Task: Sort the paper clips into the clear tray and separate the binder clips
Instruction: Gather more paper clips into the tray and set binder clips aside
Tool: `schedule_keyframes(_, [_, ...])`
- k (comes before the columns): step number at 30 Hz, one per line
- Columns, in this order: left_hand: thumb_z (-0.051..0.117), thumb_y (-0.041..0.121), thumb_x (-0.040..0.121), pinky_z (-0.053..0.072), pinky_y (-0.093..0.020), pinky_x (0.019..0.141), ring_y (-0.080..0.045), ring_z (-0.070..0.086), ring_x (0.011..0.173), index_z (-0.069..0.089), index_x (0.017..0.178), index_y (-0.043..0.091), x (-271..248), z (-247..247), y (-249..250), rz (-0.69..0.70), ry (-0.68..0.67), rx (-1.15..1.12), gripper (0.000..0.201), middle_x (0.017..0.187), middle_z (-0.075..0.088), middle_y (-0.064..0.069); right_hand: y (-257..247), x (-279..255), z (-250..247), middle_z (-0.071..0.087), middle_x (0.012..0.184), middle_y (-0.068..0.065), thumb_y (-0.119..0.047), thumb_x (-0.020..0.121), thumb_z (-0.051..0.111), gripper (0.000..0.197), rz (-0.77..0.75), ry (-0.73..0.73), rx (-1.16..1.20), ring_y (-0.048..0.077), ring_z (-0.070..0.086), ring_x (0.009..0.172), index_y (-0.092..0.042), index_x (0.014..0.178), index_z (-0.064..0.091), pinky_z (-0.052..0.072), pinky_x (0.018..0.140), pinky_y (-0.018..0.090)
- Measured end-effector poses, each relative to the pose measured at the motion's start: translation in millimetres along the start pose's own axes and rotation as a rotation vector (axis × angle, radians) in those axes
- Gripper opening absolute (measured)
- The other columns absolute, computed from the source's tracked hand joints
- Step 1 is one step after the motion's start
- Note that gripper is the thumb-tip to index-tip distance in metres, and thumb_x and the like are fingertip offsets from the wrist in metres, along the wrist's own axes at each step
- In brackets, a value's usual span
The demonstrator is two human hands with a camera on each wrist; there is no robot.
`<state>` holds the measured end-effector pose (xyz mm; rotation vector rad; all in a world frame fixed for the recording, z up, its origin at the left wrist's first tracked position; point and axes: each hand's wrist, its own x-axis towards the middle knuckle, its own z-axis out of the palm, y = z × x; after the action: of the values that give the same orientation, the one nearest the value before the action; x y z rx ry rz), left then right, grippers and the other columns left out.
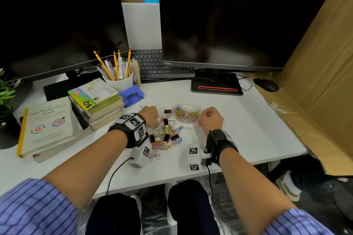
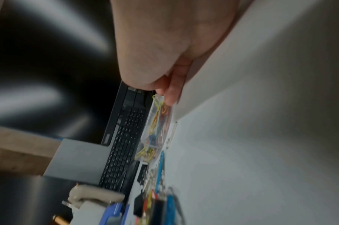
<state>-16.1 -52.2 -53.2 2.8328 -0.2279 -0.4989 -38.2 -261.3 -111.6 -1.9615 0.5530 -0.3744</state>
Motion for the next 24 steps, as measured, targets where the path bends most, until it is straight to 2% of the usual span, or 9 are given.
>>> schedule_keyframes(2, [0.067,0.022,0.083,0.045,-0.035,0.094,-0.027,0.051,0.111,0.047,0.126,0.008,-6,3,-13,-0.033,-0.087,0.021,0.050,0.132,0.045,-0.014,-1,-5,0,0.072,0.082,0.019,-0.007,0.089,0.042,0.024,0.015,-0.050,-0.051,0.021,0.060,0.063,0.001,0.090,0.065,0.036,0.042,0.005])
schedule_keyframes(4, [0.070,0.028,0.081,0.045,-0.035,0.094,-0.025,0.051,0.107,0.046,0.128,0.010,-10,5,-20,-0.022,-0.113,0.017,0.055,0.132,0.044,-0.012,-3,-11,1,0.073,0.085,0.020,-0.008,0.088,0.046,0.026,-0.009,-0.119,-0.120,0.025,0.063,0.072,0.004,0.089,0.069,0.046,0.055,0.019])
schedule_keyframes(5, [0.071,0.029,0.080,0.045,-0.034,0.095,-0.025,0.051,0.111,0.046,0.129,0.011,-11,6,-22,-0.005,-0.112,0.015,0.058,0.133,0.044,-0.011,-3,-13,1,0.072,0.087,0.021,-0.010,0.089,0.049,0.026,-0.036,-0.151,-0.168,0.027,0.065,0.078,0.004,0.088,0.070,0.046,0.060,0.023])
schedule_keyframes(7, [0.071,0.029,0.081,0.043,-0.033,0.099,-0.026,0.050,0.121,0.046,0.131,0.010,-15,8,-22,0.036,-0.105,0.019,0.059,0.135,0.045,-0.010,-7,-20,1,0.071,0.095,0.020,-0.014,0.091,0.050,0.027,-0.090,-0.205,-0.297,0.029,0.064,0.088,0.004,0.091,0.071,0.043,0.068,0.024])
schedule_keyframes(9, [0.069,0.027,0.083,0.041,-0.032,0.101,-0.026,0.048,0.124,0.047,0.132,0.008,-17,10,-17,0.068,-0.076,0.033,0.056,0.136,0.047,-0.011,-15,-27,0,0.070,0.109,0.016,-0.012,0.091,0.048,0.028,-0.124,-0.283,-0.414,0.030,0.063,0.103,-0.003,0.103,0.071,0.048,0.083,0.026])
schedule_keyframes(12, [0.069,0.022,0.084,0.040,-0.030,0.100,-0.026,0.048,0.123,0.048,0.131,0.009,-19,14,-12,0.111,-0.010,0.056,0.053,0.135,0.048,-0.013,-31,-39,1,0.059,0.132,0.009,-0.009,0.089,0.052,0.034,-0.192,-0.455,-0.550,0.026,0.054,0.123,-0.012,0.120,0.066,0.041,0.105,0.028])
schedule_keyframes(15, [0.071,0.020,0.082,0.040,-0.032,0.101,-0.026,0.049,0.123,0.049,0.131,0.011,-19,17,-9,0.130,0.017,0.065,0.055,0.134,0.049,-0.012,-45,-44,8,0.051,0.141,0.006,-0.007,0.088,0.055,0.041,-0.272,-0.586,-0.688,0.023,0.047,0.131,-0.015,0.128,0.059,0.036,0.108,0.025])
schedule_keyframes(18, [0.073,0.020,0.080,0.041,-0.033,0.103,-0.025,0.049,0.124,0.050,0.131,0.010,-19,18,-7,0.125,0.027,0.065,0.056,0.134,0.050,-0.011,-58,-44,19,0.048,0.142,0.008,-0.009,0.085,0.061,0.047,-0.303,-0.687,-0.789,0.023,0.049,0.128,-0.018,0.131,0.057,0.041,0.101,0.025])
schedule_keyframes(24, [0.070,0.013,0.079,0.050,-0.036,0.096,-0.029,0.058,0.115,0.062,0.118,0.002,-16,20,-2,0.117,0.081,0.071,0.042,0.123,0.061,-0.015,-73,-51,34,0.060,0.129,0.006,-0.021,0.075,0.076,0.057,-0.401,-0.756,-0.811,0.023,0.056,0.118,-0.018,0.129,0.058,0.045,0.093,0.027])
